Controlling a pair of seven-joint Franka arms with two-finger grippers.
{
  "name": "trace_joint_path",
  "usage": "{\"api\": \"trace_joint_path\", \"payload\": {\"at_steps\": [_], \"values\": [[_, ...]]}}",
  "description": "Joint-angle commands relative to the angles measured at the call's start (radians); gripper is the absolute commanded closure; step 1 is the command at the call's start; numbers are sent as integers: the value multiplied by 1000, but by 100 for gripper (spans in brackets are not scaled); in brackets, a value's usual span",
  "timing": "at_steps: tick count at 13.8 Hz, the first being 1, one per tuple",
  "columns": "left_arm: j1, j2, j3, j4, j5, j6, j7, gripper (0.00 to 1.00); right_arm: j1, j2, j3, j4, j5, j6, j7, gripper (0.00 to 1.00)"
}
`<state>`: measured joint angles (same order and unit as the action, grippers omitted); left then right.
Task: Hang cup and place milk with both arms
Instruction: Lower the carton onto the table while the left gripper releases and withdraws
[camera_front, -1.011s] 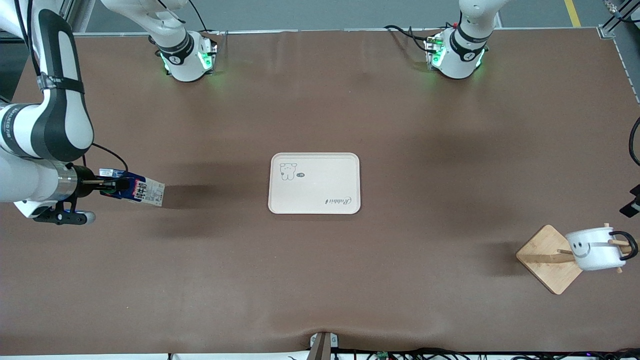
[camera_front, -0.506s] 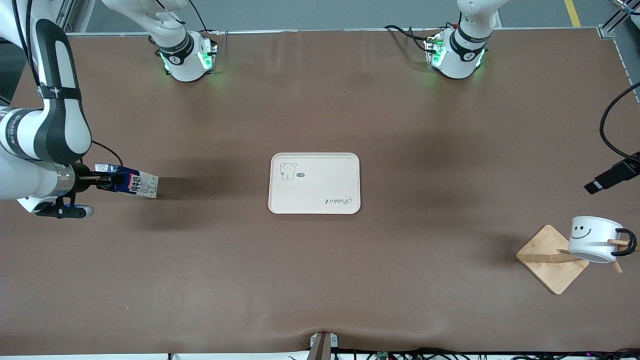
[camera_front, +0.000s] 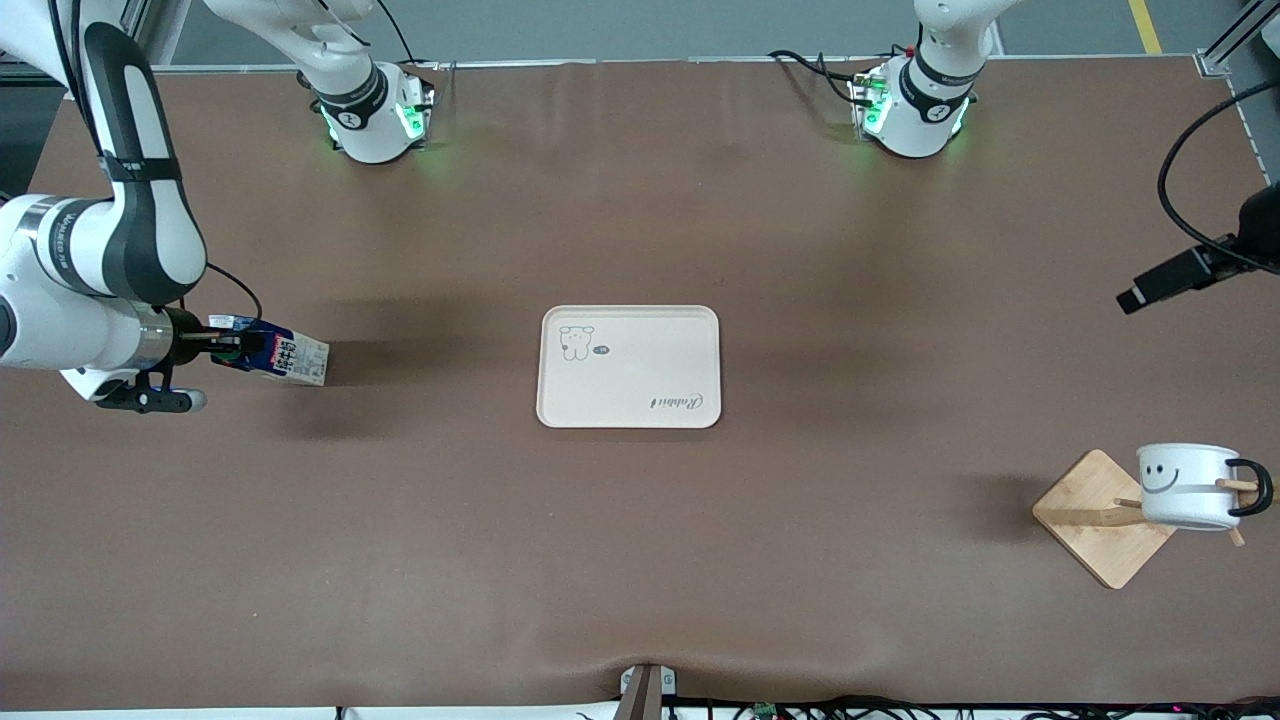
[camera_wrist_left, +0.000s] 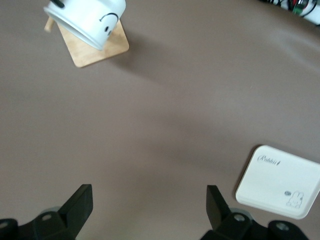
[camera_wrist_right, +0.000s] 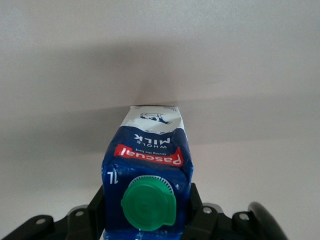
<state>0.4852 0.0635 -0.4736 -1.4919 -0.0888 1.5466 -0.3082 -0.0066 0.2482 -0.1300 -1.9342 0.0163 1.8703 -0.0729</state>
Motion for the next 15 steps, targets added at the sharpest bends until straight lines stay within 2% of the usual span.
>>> {"api": "trace_joint_path", "payload": {"at_steps": [1, 2, 3, 4, 7, 10, 13, 15], "values": [[4, -49, -22, 4, 30, -37, 46, 0, -15, -35, 15, -58, -19, 33, -7, 65], [1, -83, -23, -7, 27, -39, 46, 0, -15, -35, 15, -58, -19, 33, -7, 61], [-23, -100, -22, -20, 27, -52, 46, 0, -15, -33, 15, -57, -19, 32, -7, 36], [-78, -114, -2, -34, 27, -83, 44, 0, -15, -27, 15, -54, -19, 32, -5, 0], [-216, -155, 96, -74, 29, -95, 44, 0, -21, -24, 16, -34, -19, 26, -5, 0], [-328, -183, 147, -108, 56, -92, 46, 0, -21, -23, 16, -10, -19, 21, -5, 0], [-463, -218, 252, -143, 67, -77, 46, 0, -16, -23, 18, 21, -18, 0, -5, 0], [-497, -228, 279, -156, 67, -72, 46, 0, -15, -23, 20, 24, -18, -2, -5, 0]]}}
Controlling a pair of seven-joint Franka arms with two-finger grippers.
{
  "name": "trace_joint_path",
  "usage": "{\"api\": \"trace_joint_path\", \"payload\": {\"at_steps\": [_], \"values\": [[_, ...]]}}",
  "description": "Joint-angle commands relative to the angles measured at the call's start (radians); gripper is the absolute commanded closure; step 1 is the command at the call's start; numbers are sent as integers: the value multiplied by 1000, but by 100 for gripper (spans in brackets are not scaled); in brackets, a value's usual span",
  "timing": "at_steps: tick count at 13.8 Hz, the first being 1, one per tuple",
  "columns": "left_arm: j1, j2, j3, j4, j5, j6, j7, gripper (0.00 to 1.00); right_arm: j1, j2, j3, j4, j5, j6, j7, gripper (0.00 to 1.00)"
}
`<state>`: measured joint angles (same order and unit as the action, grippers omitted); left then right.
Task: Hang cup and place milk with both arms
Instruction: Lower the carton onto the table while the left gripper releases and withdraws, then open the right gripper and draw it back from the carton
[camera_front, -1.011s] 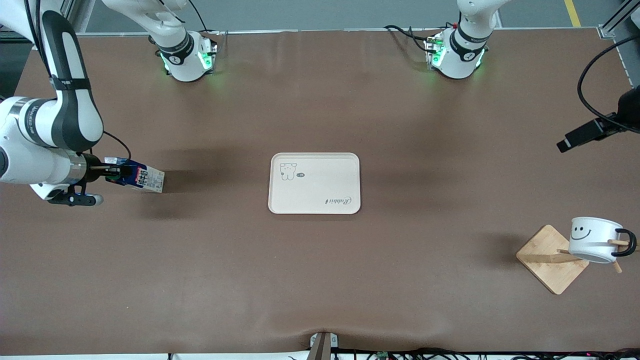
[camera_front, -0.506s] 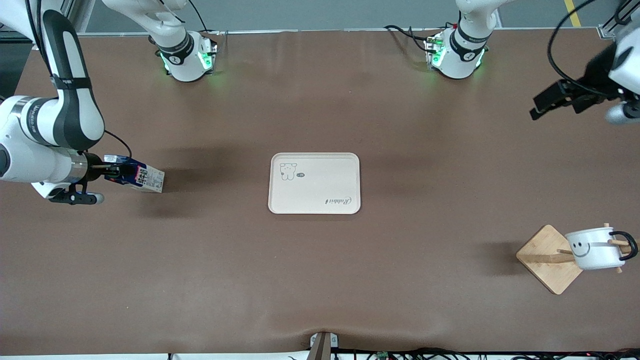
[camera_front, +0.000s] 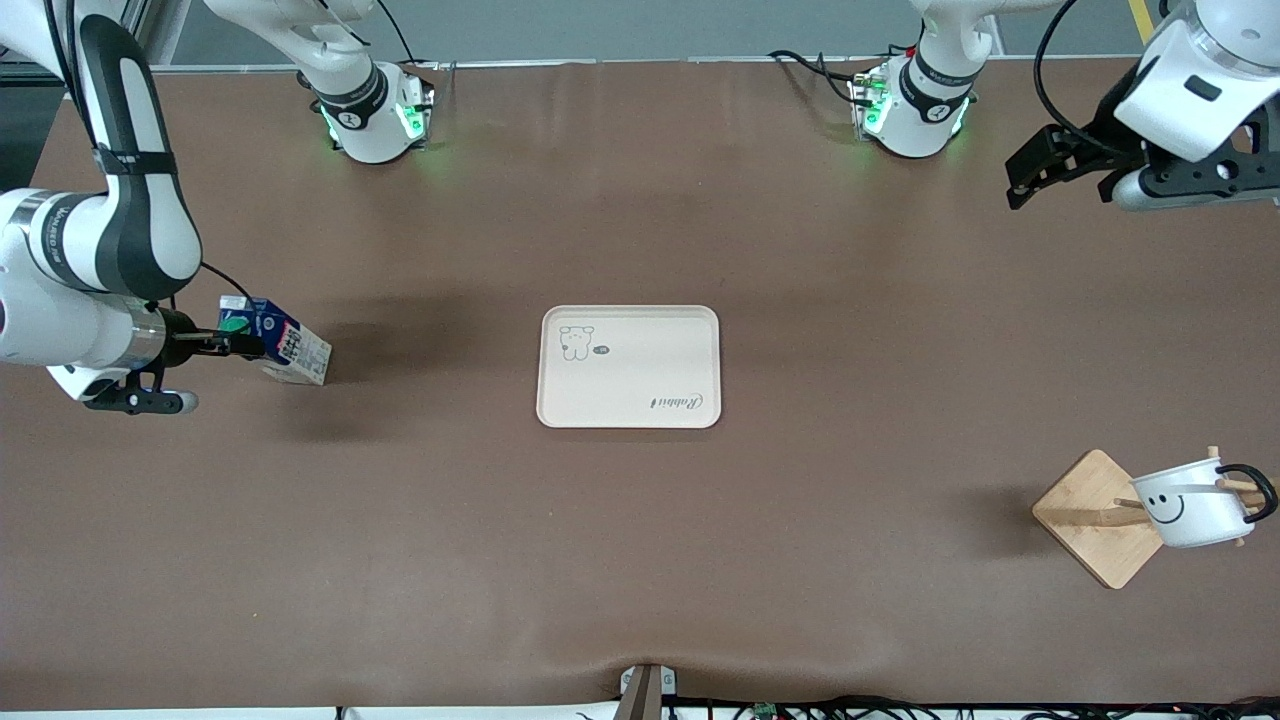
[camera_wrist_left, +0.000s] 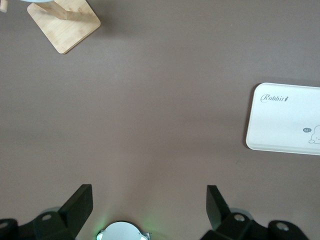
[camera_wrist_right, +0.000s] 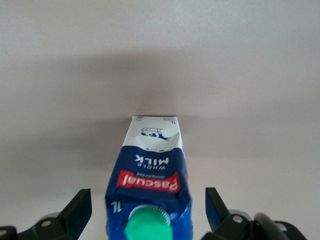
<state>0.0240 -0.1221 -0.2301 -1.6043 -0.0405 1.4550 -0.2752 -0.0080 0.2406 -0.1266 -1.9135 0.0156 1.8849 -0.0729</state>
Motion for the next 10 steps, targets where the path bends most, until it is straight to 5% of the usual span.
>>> {"api": "trace_joint_path", "payload": {"at_steps": [1, 4, 8, 10], "values": [[-52, -50, 53, -49, 19, 22, 13, 0, -13, -15, 16, 5, -16, -16, -4, 0], [-143, -59, 165, -66, 19, 44, 18, 0, -10, -11, 19, 54, -3, -16, -1, 0], [-119, -30, 153, -23, 73, 44, 16, 0, -1, 19, 24, 189, 3, -7, -1, 0], [-115, -28, 152, -22, 80, 67, 14, 0, -1, 40, 21, 279, 99, -15, -4, 0]]}}
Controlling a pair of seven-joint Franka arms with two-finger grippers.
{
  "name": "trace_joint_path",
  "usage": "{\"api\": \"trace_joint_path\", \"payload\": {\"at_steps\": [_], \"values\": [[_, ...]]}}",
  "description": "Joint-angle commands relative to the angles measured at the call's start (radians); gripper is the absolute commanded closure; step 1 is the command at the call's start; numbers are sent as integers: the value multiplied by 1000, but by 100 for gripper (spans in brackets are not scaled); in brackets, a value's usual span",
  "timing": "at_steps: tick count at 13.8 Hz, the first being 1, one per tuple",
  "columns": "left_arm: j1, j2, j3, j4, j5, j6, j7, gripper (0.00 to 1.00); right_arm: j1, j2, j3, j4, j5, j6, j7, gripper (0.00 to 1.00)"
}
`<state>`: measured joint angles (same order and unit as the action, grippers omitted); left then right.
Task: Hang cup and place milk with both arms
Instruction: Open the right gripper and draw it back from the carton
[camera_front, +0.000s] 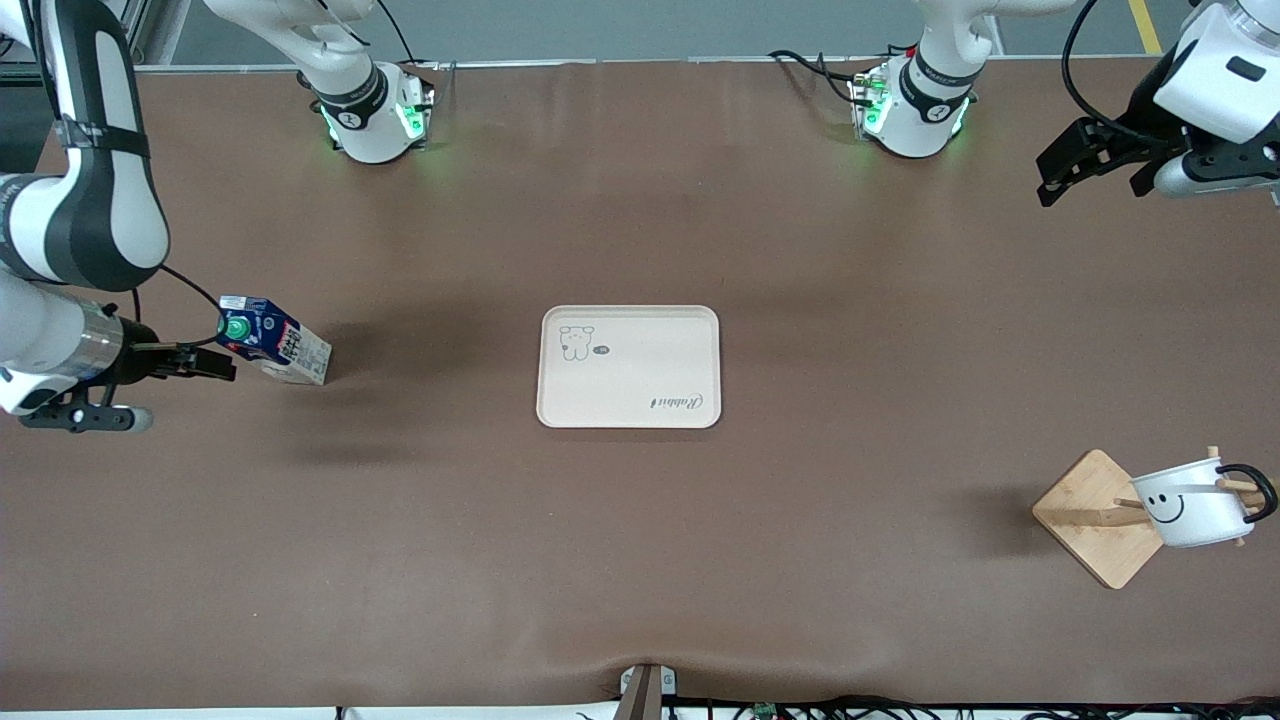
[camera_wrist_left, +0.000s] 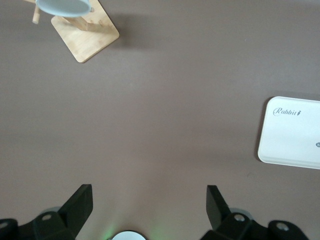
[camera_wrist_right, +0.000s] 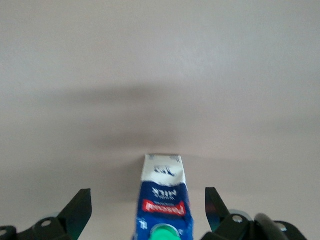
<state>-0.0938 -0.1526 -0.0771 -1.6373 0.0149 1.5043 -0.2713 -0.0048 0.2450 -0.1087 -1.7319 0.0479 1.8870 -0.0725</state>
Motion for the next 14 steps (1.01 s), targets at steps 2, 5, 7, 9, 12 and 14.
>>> {"api": "trace_joint_path", "payload": {"at_steps": [2, 5, 7, 9, 12, 14], "values": [[5, 17, -1, 26, 25, 22, 12, 0, -4, 48, 4, 158, 101, -20, -6, 0], [5, 42, 2, 50, 25, 21, 14, 0, -3, 48, 3, 256, 99, -86, -6, 0], [6, 44, 2, 50, 25, 21, 14, 0, 5, 45, 3, 313, 89, -150, -4, 0], [6, 44, 2, 48, 23, 21, 14, 0, 23, 40, 3, 347, 72, -221, 3, 0], [8, 41, 5, 40, 23, 4, 14, 0, 40, -12, 1, 347, 38, -301, 3, 0], [9, 41, 6, 42, 23, -1, 15, 0, 34, -74, 0, 339, 38, -347, 3, 0]]}}
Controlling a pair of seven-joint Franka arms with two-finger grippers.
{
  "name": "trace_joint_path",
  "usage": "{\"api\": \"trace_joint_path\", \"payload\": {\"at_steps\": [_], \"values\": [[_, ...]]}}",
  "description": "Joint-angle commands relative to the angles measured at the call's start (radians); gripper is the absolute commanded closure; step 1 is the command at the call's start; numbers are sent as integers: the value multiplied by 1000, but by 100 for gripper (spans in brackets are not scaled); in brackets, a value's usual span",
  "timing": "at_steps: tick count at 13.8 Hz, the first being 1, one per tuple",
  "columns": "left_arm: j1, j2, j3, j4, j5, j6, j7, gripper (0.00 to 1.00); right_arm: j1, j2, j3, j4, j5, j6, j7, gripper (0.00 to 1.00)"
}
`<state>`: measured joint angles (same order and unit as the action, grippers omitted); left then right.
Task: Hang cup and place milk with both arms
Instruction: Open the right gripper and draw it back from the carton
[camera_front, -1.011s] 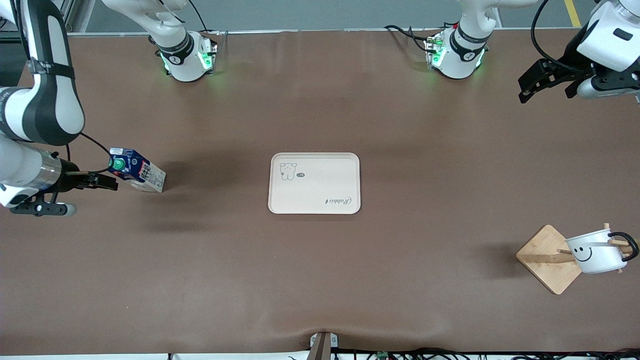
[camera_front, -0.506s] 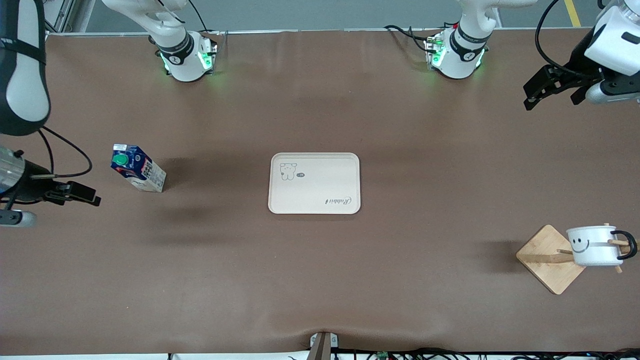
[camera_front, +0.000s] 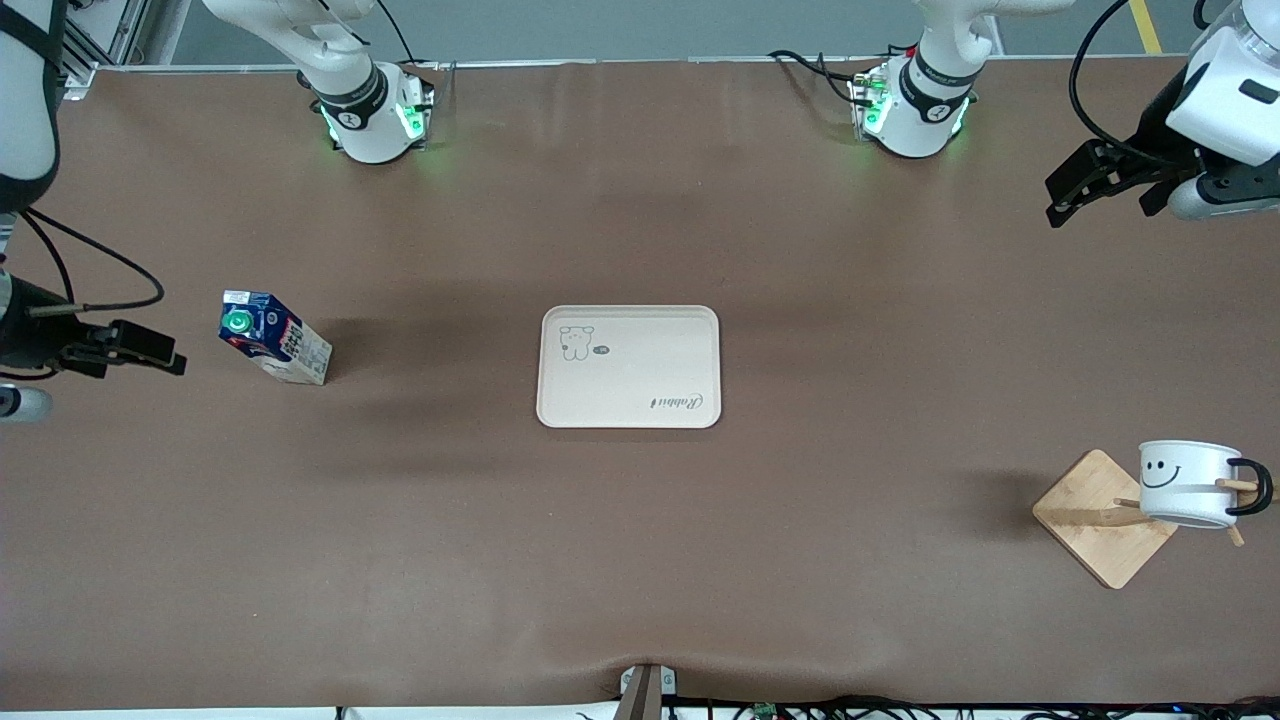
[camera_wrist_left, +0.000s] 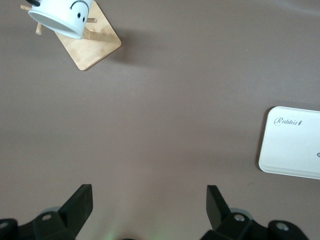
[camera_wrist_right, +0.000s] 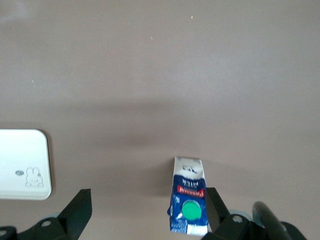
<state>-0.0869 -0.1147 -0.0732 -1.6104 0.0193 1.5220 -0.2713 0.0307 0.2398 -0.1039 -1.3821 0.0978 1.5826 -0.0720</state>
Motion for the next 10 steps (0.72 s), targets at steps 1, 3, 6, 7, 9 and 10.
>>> {"api": "trace_joint_path", "payload": {"at_steps": [1, 3, 6, 7, 9, 10], "values": [[3, 3, 3, 17, 19, -19, 15, 0, -2, -95, -7, -14, -16, -59, 3, 0], [3, 4, 3, 17, 18, -19, 15, 0, -5, -125, -8, -14, -23, -98, 5, 0], [13, 4, 4, 20, 8, -19, 18, 0, -5, -200, -8, -57, -47, -116, 5, 0], [13, 4, 4, 20, 8, -19, 17, 0, -5, -244, -8, -99, -50, -115, 5, 0], [13, 4, 4, 21, 17, -19, 17, 0, -5, -322, -8, -179, -52, -115, 5, 0], [13, 6, 4, 21, 18, -19, 17, 0, -5, -351, -8, -208, -52, -116, 5, 0]]}}
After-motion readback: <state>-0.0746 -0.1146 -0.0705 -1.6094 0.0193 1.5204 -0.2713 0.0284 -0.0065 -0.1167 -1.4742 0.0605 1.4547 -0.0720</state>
